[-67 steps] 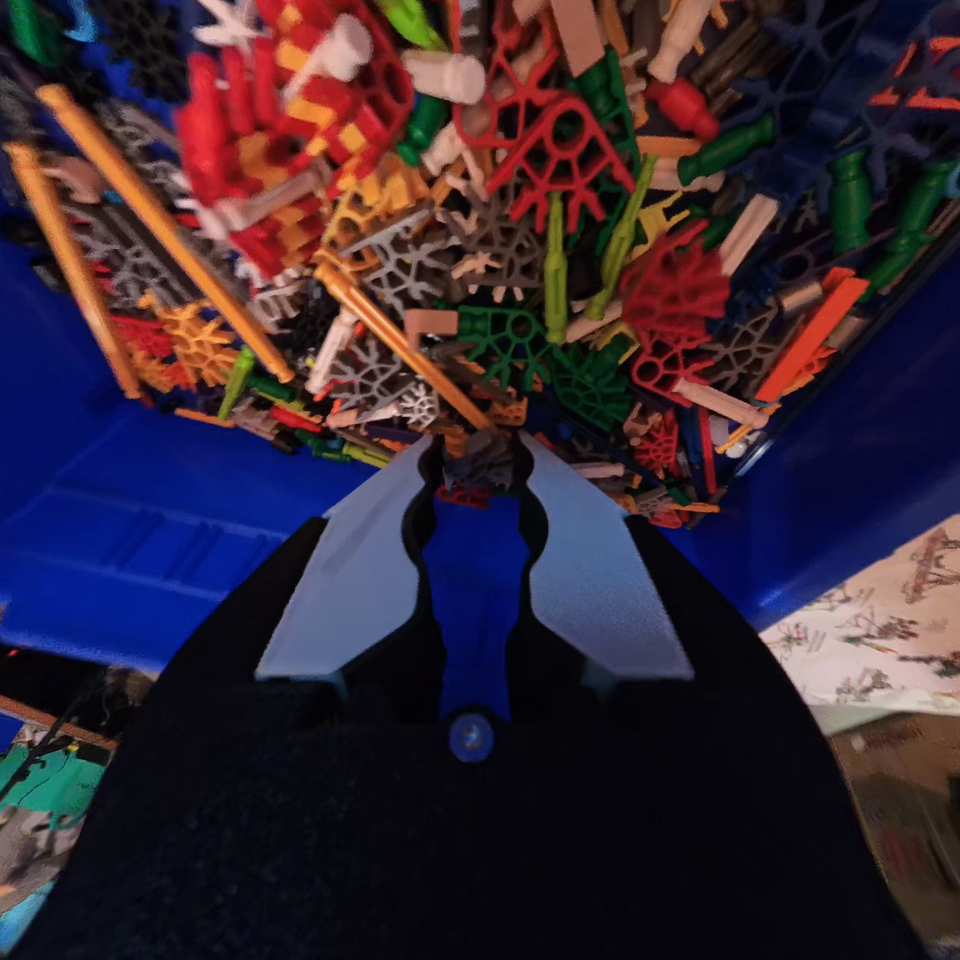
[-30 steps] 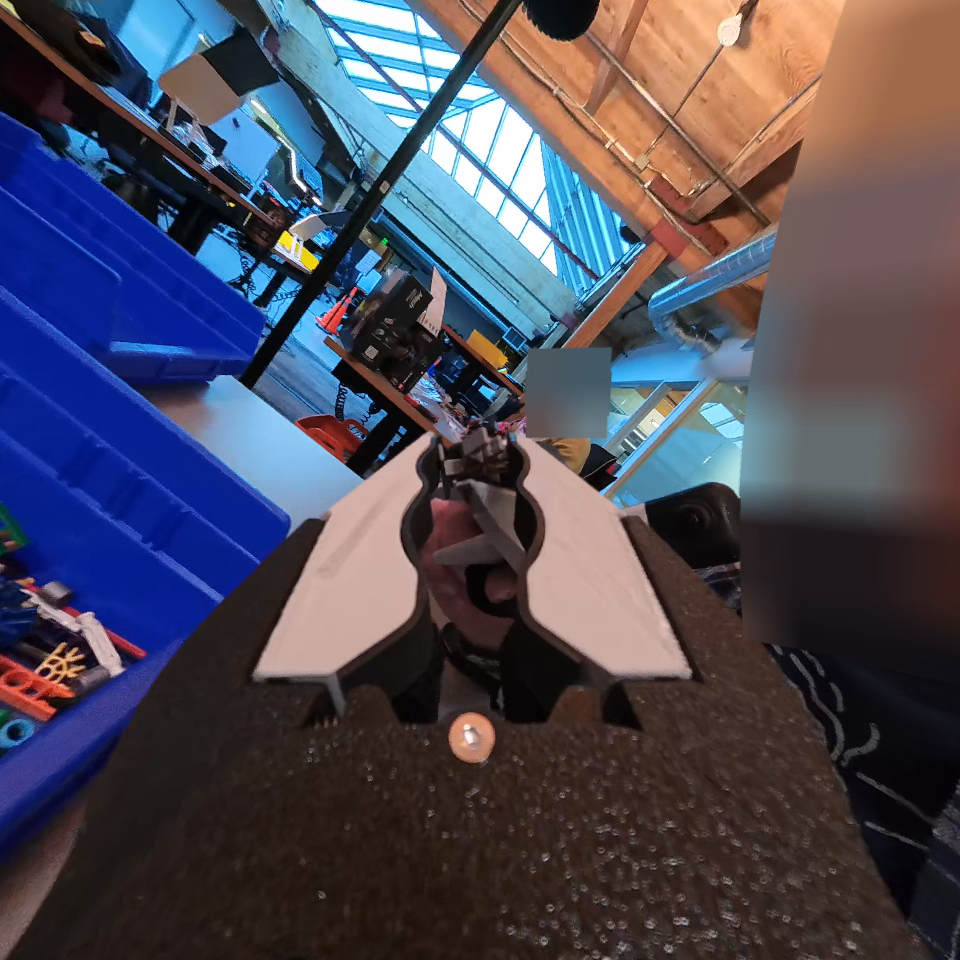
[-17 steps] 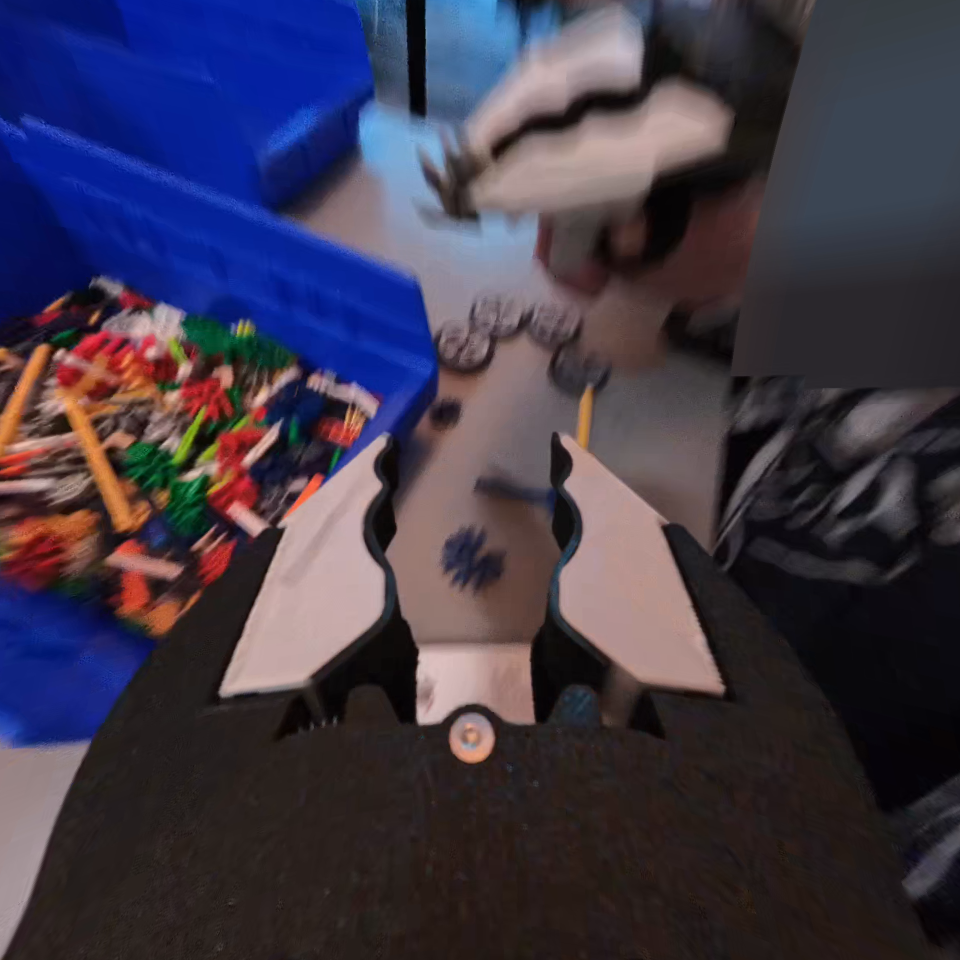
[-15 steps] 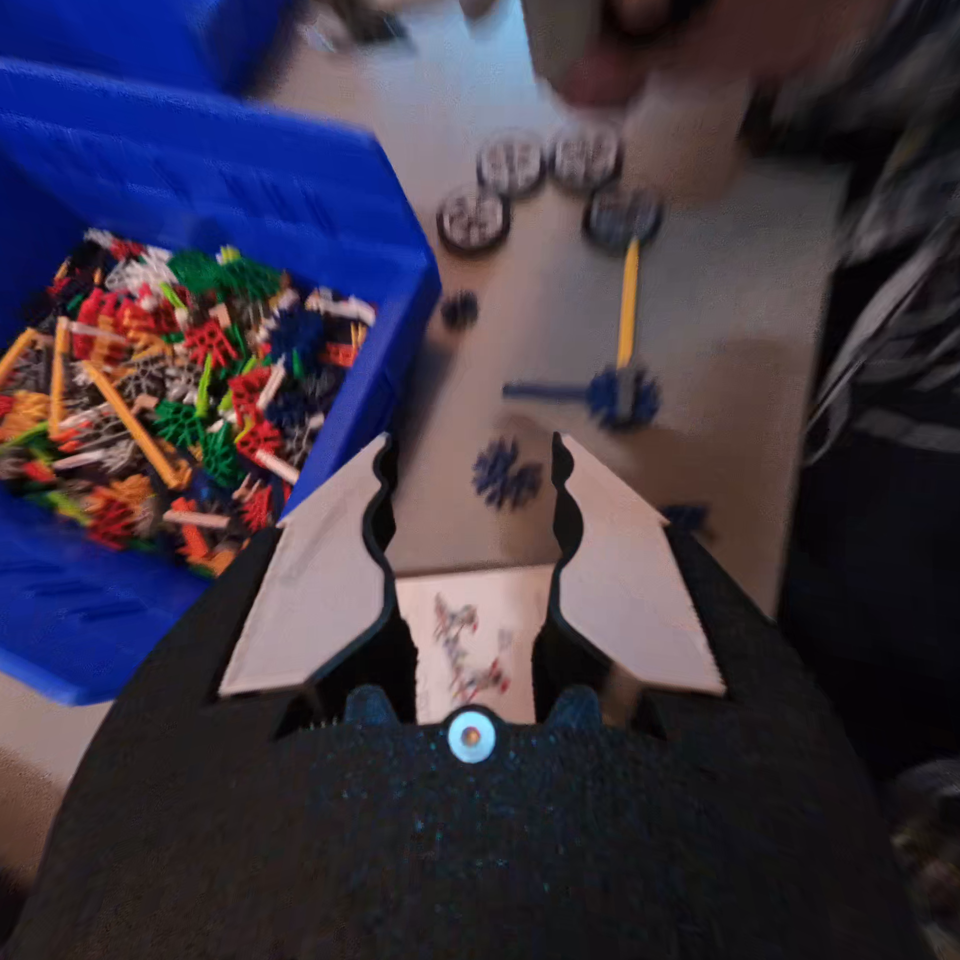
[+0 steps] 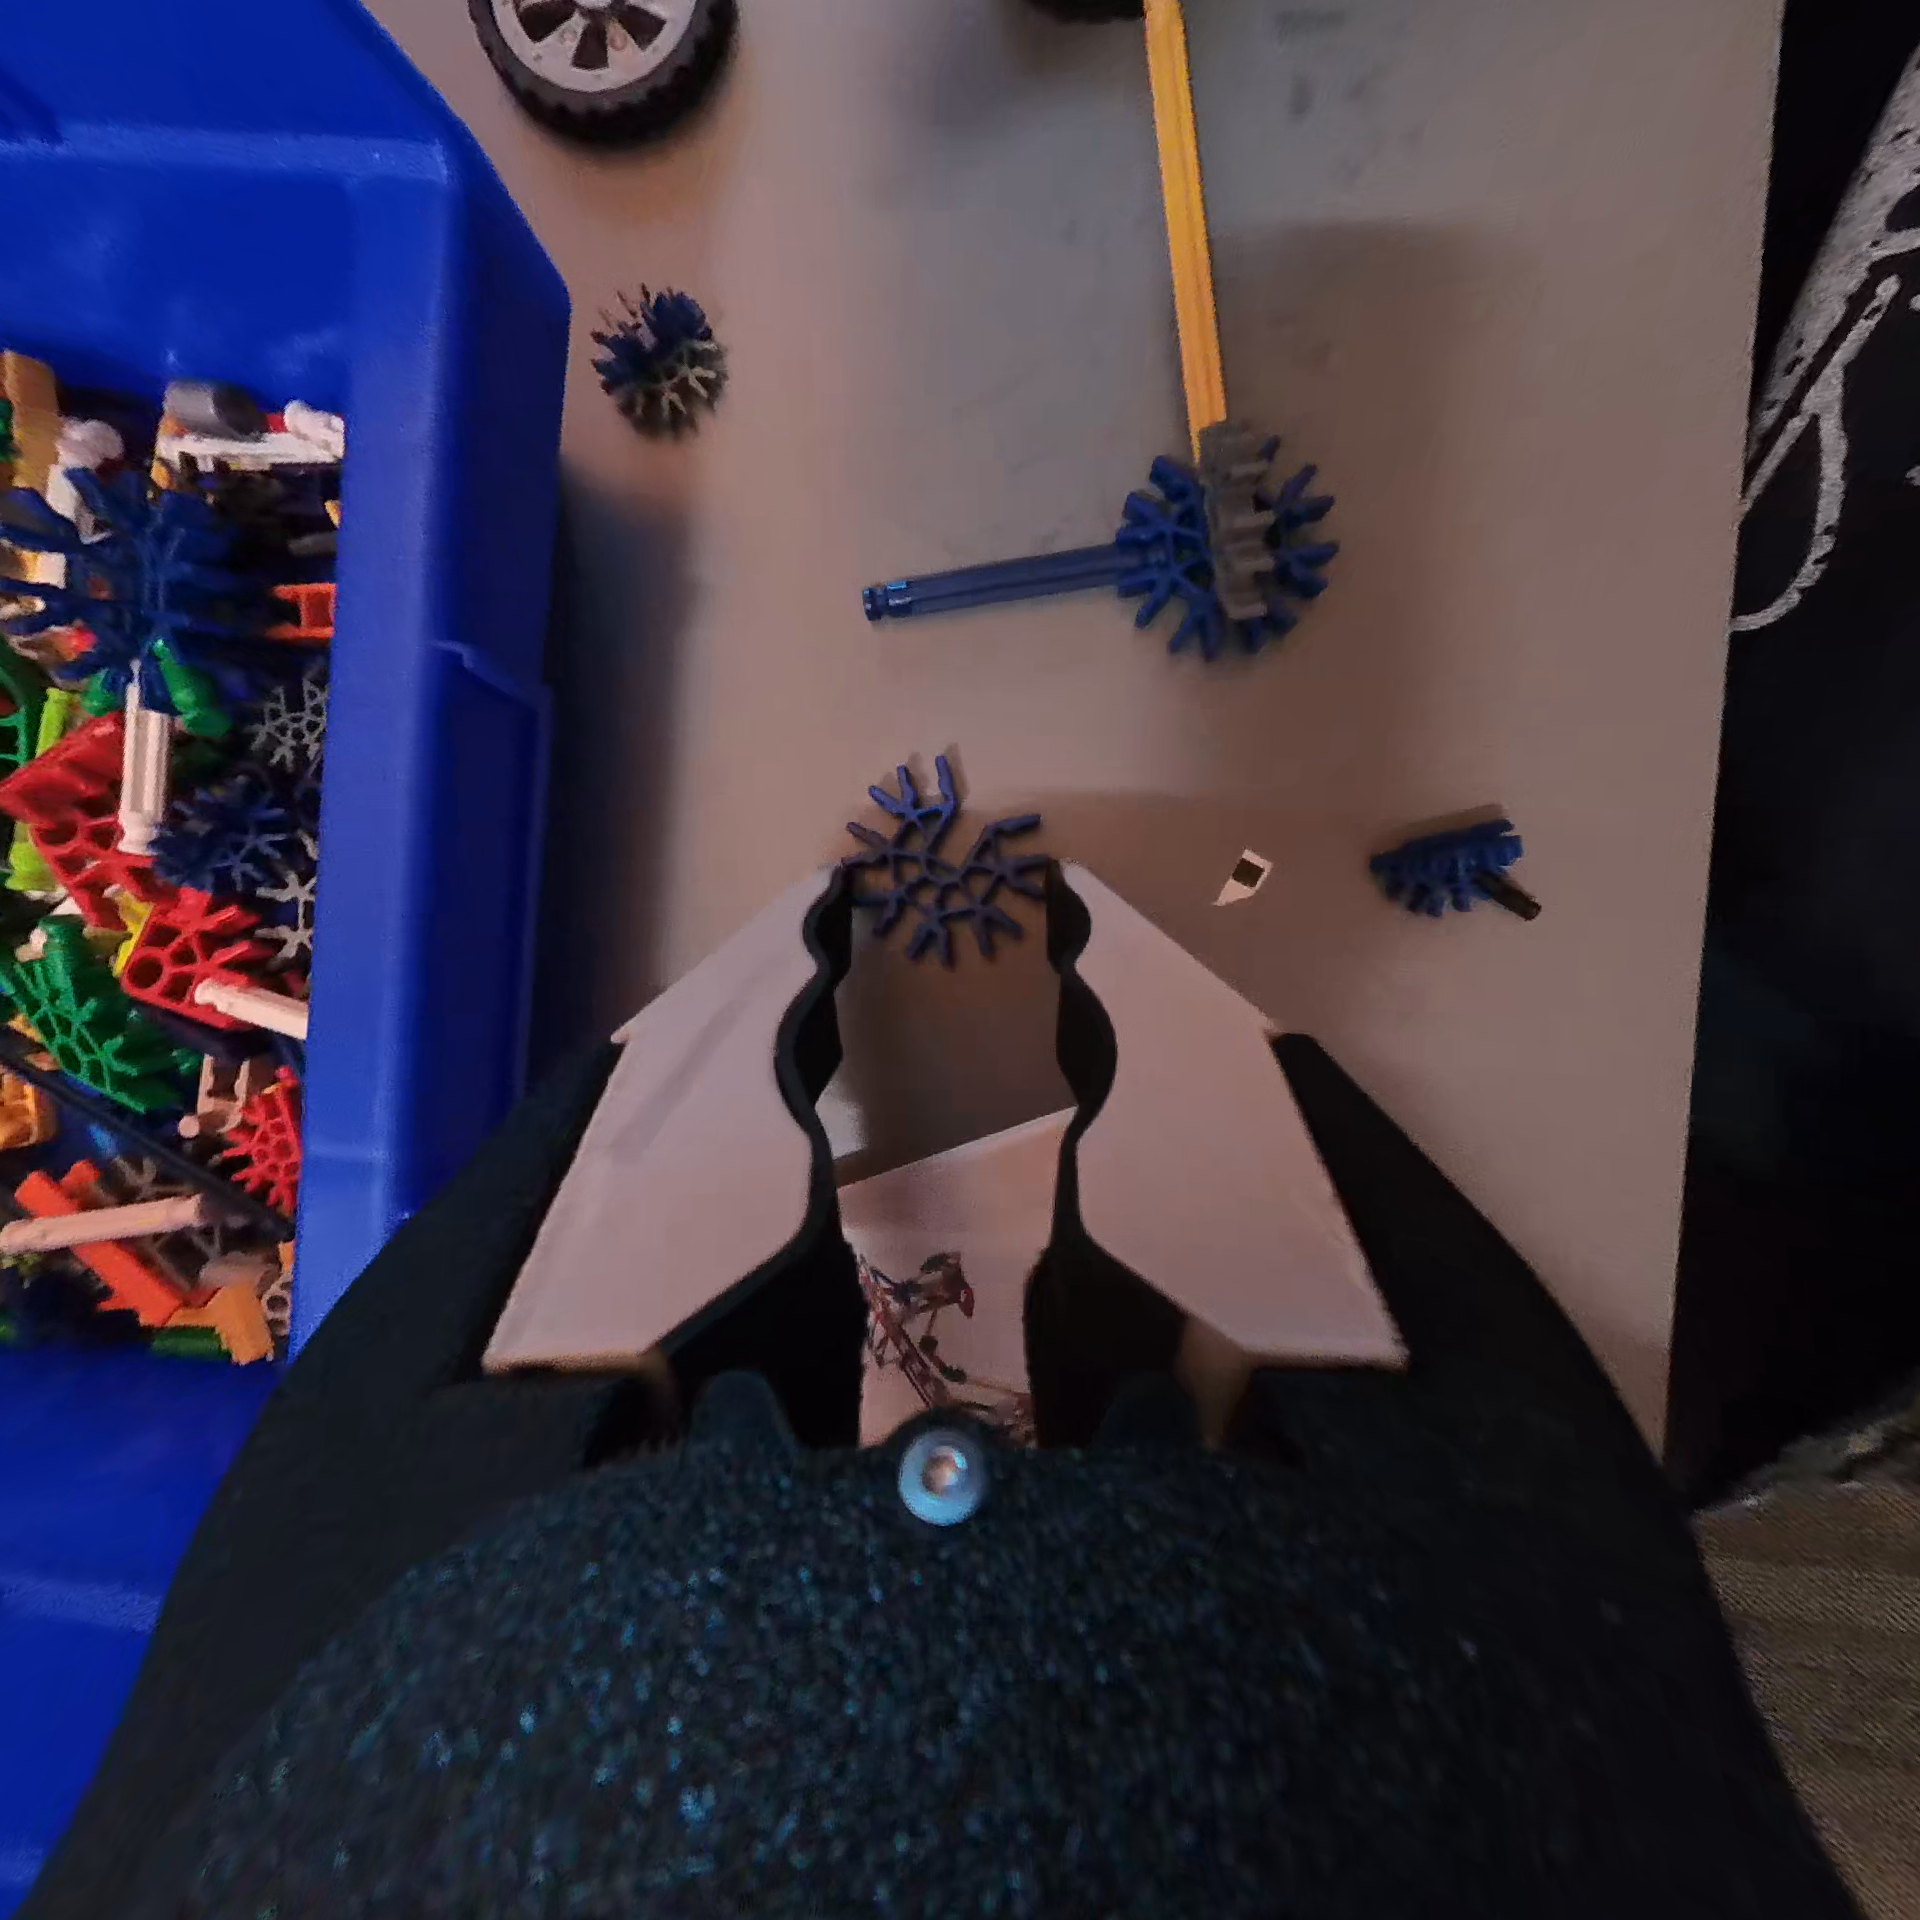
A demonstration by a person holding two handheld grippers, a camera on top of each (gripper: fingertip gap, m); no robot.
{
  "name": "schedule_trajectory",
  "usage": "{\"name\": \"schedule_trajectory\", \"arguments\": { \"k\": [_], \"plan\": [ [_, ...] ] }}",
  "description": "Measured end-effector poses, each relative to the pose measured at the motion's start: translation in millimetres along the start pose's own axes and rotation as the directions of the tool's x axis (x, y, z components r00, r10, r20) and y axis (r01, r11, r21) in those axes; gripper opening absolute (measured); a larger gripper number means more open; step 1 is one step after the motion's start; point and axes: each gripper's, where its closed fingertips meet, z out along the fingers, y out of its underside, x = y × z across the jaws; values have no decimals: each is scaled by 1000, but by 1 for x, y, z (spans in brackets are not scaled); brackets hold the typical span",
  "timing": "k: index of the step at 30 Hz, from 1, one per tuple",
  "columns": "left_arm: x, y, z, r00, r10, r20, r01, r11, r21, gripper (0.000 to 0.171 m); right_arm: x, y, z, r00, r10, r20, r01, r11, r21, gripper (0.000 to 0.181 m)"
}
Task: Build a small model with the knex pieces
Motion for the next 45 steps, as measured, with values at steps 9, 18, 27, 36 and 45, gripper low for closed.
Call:
{"name": "schedule_trajectory", "arguments": {
  "k": [9,18,27,36,45],
  "plan": [
    [-8,-2,-7,995,-10,95,6,999,46,35,-6,13,2,997,30,65,-25,997,-79,5],
    [-19,-32,-51,966,-65,249,11,977,211,35,-46,32,9,969,-12,246,54,985,-164,5],
    [-19,-49,-69,945,-58,323,-20,972,233,34,-51,27,7,964,-124,234,156,980,-124,5],
    [-18,-59,-76,959,-148,243,67,947,313,34,-48,18,5,972,-105,211,123,990,-70,5],
    [-18,-61,-67,962,-181,206,115,949,295,34,-48,21,7,973,-119,197,139,986,-89,5]
  ]
}}
